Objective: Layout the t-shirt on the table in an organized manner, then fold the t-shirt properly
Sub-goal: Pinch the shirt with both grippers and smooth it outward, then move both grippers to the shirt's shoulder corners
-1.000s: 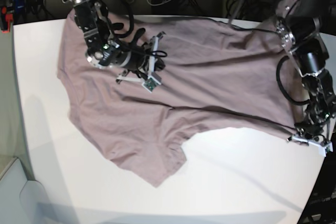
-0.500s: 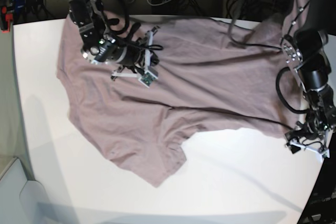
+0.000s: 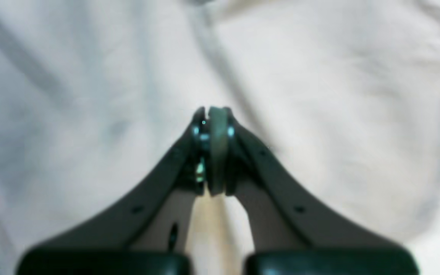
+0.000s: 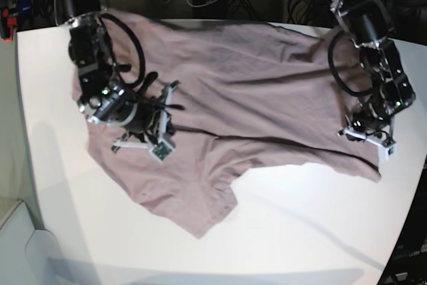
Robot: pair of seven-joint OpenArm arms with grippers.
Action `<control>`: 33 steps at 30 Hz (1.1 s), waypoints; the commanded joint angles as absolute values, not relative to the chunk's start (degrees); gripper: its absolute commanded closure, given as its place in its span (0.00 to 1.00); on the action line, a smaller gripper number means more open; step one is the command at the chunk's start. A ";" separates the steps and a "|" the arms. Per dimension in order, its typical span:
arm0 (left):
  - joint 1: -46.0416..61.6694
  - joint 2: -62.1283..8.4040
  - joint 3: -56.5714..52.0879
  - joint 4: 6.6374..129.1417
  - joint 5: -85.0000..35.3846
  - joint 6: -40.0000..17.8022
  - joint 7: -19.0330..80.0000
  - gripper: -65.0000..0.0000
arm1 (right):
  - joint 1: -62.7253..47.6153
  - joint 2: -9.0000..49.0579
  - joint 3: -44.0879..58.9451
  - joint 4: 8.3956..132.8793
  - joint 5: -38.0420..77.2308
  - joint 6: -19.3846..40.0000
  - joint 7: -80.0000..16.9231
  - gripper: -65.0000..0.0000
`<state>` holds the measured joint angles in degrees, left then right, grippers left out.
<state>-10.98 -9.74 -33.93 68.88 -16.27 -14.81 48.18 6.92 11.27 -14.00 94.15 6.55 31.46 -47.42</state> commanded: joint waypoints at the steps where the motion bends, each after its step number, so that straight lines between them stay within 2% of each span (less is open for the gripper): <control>1: -11.21 -9.80 -33.80 69.85 -16.66 -14.90 46.90 0.83 | 10.15 10.42 -13.32 94.73 7.34 31.34 -45.76 1.00; 4: -8.92 -8.75 -33.71 69.14 -16.66 -14.90 43.12 0.84 | 16.57 9.01 -12.09 88.31 7.25 31.34 -45.49 1.00; 8: -8.66 -9.10 -33.63 63.96 -16.66 -14.90 41.19 0.84 | 28.97 7.25 -11.82 69.41 7.25 31.34 -43.03 1.00; 14: -8.40 -11.03 -31.87 60.00 -16.66 -14.99 38.55 0.86 | 43.56 5.23 -11.91 39.78 7.34 31.25 -27.74 1.00; 18: -6.90 -12.97 -29.67 59.91 -16.92 -14.99 38.46 0.90 | 47.25 5.32 -11.91 26.24 7.34 31.16 -18.77 1.00; 20: -6.73 -13.41 -29.67 59.91 -16.84 -14.99 38.46 0.90 | 47.34 6.02 -11.91 23.16 7.34 29.93 -16.22 1.00; 26: -6.46 -14.37 -29.49 60.26 -16.75 -15.08 38.73 0.91 | 43.47 9.27 -11.82 20.88 7.52 16.40 -10.59 1.00; 29: -6.46 -15.16 -29.49 60.26 -16.75 -15.08 38.99 1.00 | 41.89 11.21 -11.82 20.88 7.52 10.42 -10.15 1.00; 33: -6.37 -15.52 -29.23 60.18 -16.75 -15.08 39.08 0.99 | 40.75 13.76 -11.82 20.88 7.60 6.20 -10.15 1.00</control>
